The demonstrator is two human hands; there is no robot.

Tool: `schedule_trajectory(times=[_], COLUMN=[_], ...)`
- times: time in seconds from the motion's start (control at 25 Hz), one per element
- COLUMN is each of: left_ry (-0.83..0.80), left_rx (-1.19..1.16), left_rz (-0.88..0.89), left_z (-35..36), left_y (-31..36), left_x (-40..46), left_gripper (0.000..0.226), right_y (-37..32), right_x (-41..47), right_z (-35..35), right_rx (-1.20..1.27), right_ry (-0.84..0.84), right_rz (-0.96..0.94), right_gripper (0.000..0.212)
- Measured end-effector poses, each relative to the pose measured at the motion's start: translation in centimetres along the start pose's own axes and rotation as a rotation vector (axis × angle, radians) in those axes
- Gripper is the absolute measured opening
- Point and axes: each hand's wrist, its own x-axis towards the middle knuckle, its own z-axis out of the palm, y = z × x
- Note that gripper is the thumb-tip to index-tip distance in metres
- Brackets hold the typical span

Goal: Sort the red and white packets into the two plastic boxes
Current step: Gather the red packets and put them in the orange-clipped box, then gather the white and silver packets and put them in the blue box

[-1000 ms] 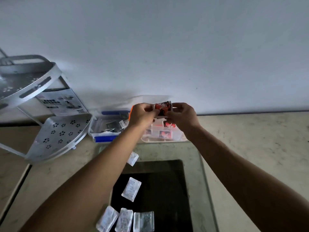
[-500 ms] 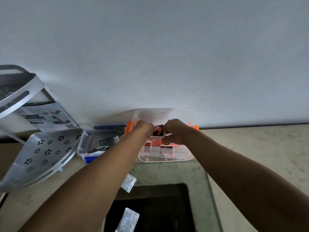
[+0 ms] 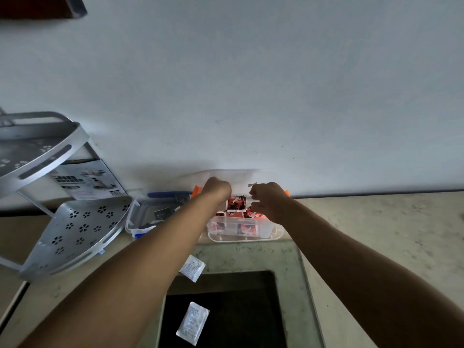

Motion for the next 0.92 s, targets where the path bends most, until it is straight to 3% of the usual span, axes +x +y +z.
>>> schedule_trajectory(times=[0.16,0.28,0.56,0.8,0.88,0.92], left_ry=[0.006,-0.029,-0.084,-0.086,-0.083,-0.088], left_rx=[-0.153,-0.289,-0.368,-0.450,-0.491,-0.515], left_rz=[0.093,0.066,-0.135,-0.285,-0.329,-0.351], left_z=[-2.7,-4.4,-5.6,-5.6,-5.9,-5.9], left_y=[0.6,-0.9,-12.1,-22.2,-24.7,-25.8], left_x=[-6.8,-11.7,-22.4,-28.1,-29.0,-29.2], left_gripper=[0.022,0.029,0.023,0.014,0.012,0.013], right_y=[-0.1,1.5,10.7,18.7,20.9,22.2], right_x=[-6.2,-11.2,-20.0,-23.1,-23.1,-22.8], right_z=[0.5,1.7,6.2,8.8,9.3,9.4], right_rx=[0.253,0.452,0.524,0.341,0.139,-0.080], right_ry=[0.001,-0.076,-0.190,-0.133,-0.122,-0.134], right_rz=[-0.073,-0.055,0.106,0.186,0.154,0.078], right_gripper=[0.010,0.015,0.027,0.021,0.026,0.028])
